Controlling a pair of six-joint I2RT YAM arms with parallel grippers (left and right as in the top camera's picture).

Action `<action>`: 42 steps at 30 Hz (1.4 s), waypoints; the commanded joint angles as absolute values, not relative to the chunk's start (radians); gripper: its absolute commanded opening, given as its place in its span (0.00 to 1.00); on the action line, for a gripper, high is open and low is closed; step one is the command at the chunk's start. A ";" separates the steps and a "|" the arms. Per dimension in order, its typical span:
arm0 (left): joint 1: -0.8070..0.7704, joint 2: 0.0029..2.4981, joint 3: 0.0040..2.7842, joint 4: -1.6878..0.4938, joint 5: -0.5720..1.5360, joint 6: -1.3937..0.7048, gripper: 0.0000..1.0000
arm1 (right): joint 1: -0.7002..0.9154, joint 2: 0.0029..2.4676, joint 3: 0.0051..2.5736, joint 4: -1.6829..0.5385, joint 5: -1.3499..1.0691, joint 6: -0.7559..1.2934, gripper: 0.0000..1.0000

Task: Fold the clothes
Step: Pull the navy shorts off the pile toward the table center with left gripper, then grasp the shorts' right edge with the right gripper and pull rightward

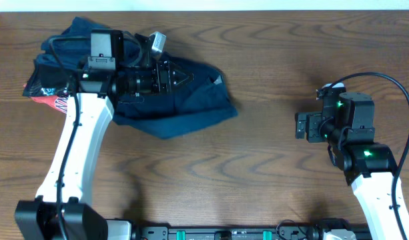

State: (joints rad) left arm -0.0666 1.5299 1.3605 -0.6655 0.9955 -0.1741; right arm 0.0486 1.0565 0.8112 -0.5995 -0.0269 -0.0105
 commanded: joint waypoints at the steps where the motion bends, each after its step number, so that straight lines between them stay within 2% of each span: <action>1: -0.056 1.472 1.366 -0.668 0.976 -0.146 0.51 | 0.046 1.064 0.835 -0.585 -0.096 -0.007 0.99; 3: -0.050 1.452 1.365 -0.685 0.890 -0.146 0.51 | 0.046 1.070 0.835 -0.569 -0.228 -0.053 0.99; 7: -0.042 1.430 1.365 -0.802 0.537 -0.146 0.51 | 0.046 1.097 0.835 -0.553 -0.546 -0.107 0.99; 10: -0.043 1.435 1.363 -0.918 0.415 -0.147 0.51 | 0.062 1.145 0.835 -0.551 -0.665 -0.106 0.99; 16: -0.043 1.448 1.346 -1.045 0.397 -0.146 0.51 | 0.130 1.305 0.835 -0.491 -0.791 -0.045 0.99; 24: -0.043 1.448 1.346 -1.072 0.342 -0.146 0.51 | 0.227 1.522 0.835 -0.256 -0.913 0.298 0.99; 33: -0.043 1.448 1.346 -1.073 0.342 -0.146 0.51 | 0.278 1.621 0.835 -0.196 -0.828 0.589 0.99; 34: -0.043 1.448 1.346 -1.073 0.342 -0.146 0.52 | 0.282 1.627 0.835 -0.193 -0.812 0.607 0.98; 37: -0.043 1.448 1.346 -1.073 0.342 -0.146 0.51 | 0.289 1.641 0.835 -0.155 -0.789 0.651 0.81; 40: -0.043 1.448 1.346 -1.077 0.342 -0.146 0.51 | 0.301 1.642 0.835 -0.106 -0.789 0.685 0.74; 42: -0.043 1.448 1.346 -1.079 0.342 -0.146 0.51 | 0.311 1.642 0.835 -0.088 -0.780 0.709 0.66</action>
